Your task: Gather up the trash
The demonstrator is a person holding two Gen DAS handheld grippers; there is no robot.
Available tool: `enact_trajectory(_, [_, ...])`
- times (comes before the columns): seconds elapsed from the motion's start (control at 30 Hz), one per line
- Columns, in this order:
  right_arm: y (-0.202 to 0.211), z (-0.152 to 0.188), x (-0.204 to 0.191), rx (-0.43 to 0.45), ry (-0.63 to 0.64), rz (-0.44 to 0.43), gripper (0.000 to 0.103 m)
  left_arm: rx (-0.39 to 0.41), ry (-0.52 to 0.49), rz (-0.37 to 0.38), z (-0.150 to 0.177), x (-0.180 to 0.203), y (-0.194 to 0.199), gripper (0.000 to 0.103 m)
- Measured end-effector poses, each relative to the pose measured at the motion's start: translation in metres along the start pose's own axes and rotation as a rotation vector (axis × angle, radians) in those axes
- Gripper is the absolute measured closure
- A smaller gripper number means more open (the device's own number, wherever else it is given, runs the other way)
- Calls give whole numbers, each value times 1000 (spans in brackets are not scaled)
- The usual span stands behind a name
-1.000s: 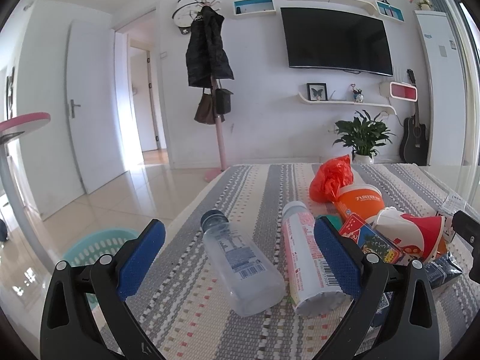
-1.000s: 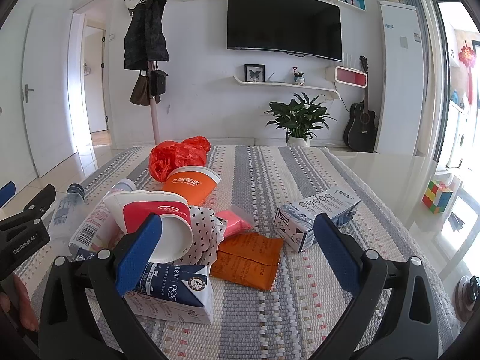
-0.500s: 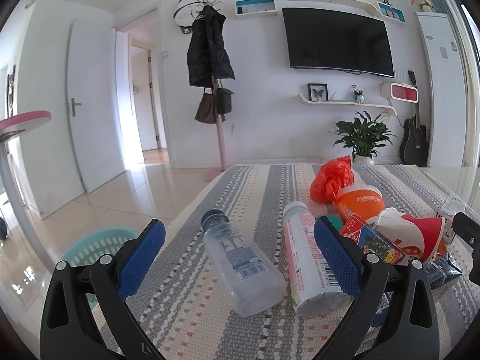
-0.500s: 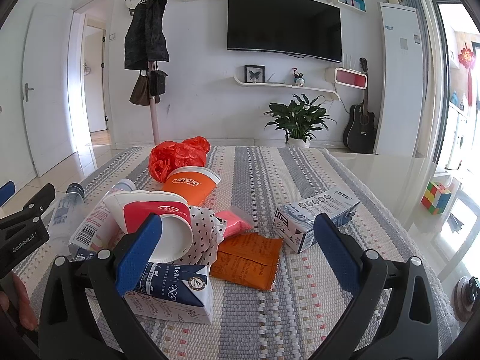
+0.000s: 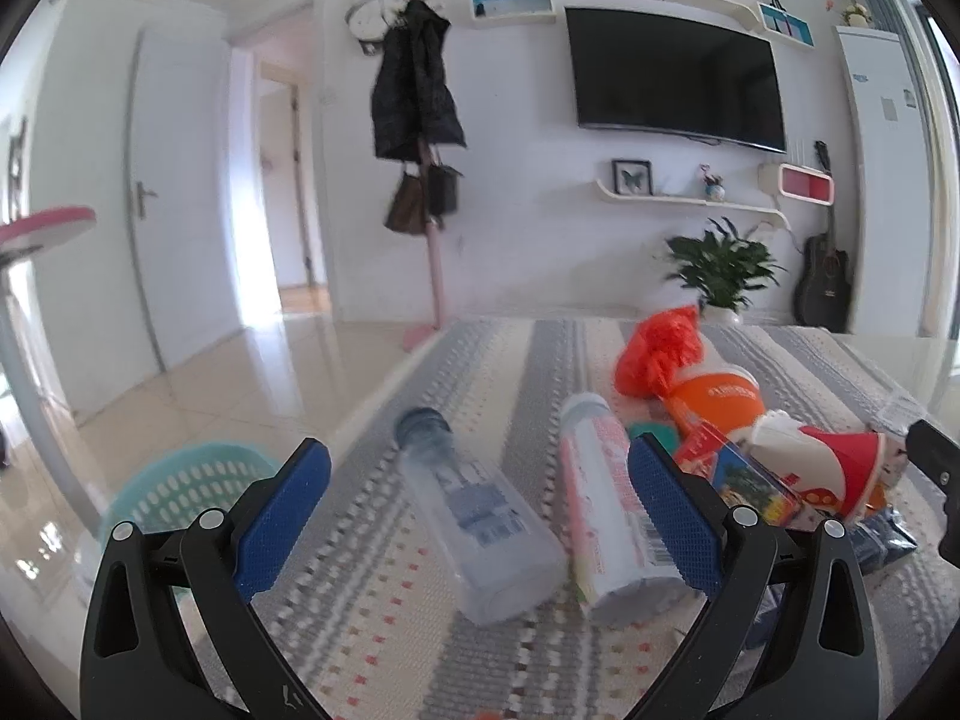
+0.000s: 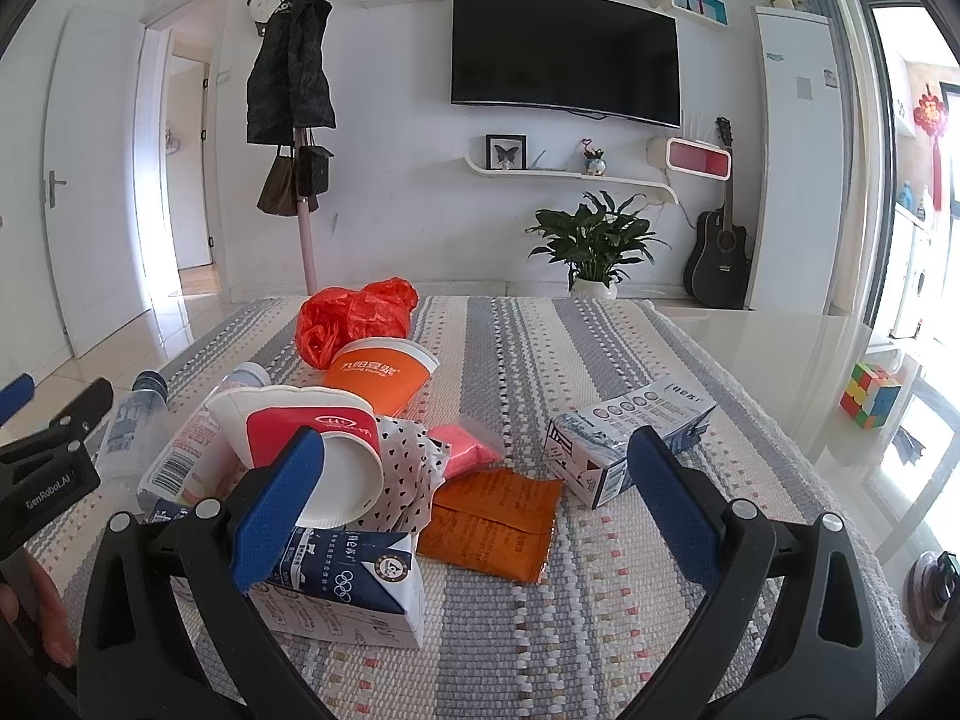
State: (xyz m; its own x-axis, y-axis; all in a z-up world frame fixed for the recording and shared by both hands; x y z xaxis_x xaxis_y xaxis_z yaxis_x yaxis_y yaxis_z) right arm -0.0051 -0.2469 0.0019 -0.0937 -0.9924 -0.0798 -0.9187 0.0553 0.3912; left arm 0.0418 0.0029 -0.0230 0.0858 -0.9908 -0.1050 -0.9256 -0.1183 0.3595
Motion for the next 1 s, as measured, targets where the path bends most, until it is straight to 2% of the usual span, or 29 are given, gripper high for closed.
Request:
enact_trajectory(0.07, [1, -1, 0, 3, 6, 7, 7, -2, 5, 0, 1, -1, 0, 7])
enact_trajectory(0.27, [3, -2, -6, -31, 45, 48, 7, 59, 62, -5, -7, -15, 17, 7])
enact_trajectory(0.47, [15, -13, -21, -45, 36, 22, 7, 123, 111, -20, -30, -45, 34, 7])
enact_trajectory(0.57, [24, -19, -33, -33, 16, 8, 7, 110, 125, -30, -33, -56, 35, 7])
enact_trajectory(0.63, [26, -20, -46, -56, 29, 11, 7, 89, 120, -50, -33, -60, 34, 7])
enact_trajectory(0.73, [22, -18, -66, -116, 48, -19, 7, 5, 139, -48, -37, -72, 32, 7])
enact_trajectory(0.83, [21, -22, -79, -142, 32, -78, 7, -5, 118, -68, -38, -76, 36, 7])
enact_trajectory(0.9, [25, -21, -84, -110, 33, -82, 7, 0, 115, -73, -37, -80, 40, 7])
enact_trajectory(1.0, [26, -25, -92, -121, 38, -90, 7, -5, 115, -74, -37, -85, 40, 7])
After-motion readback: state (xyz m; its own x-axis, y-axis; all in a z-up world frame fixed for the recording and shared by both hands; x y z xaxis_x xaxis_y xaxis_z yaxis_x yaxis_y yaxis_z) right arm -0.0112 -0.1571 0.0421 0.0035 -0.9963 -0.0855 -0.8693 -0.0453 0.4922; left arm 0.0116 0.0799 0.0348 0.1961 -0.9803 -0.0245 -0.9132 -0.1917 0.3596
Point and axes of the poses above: each gripper's, at about its wrist camera, not at the fingertips, and y roughly against the way its jaws point, x to its right, z to its underside, the point moved 5 cm from there along -y, roughly the way its jaws point, and after that the axes turned 7 degrees about -z, right-handed, at the moved point
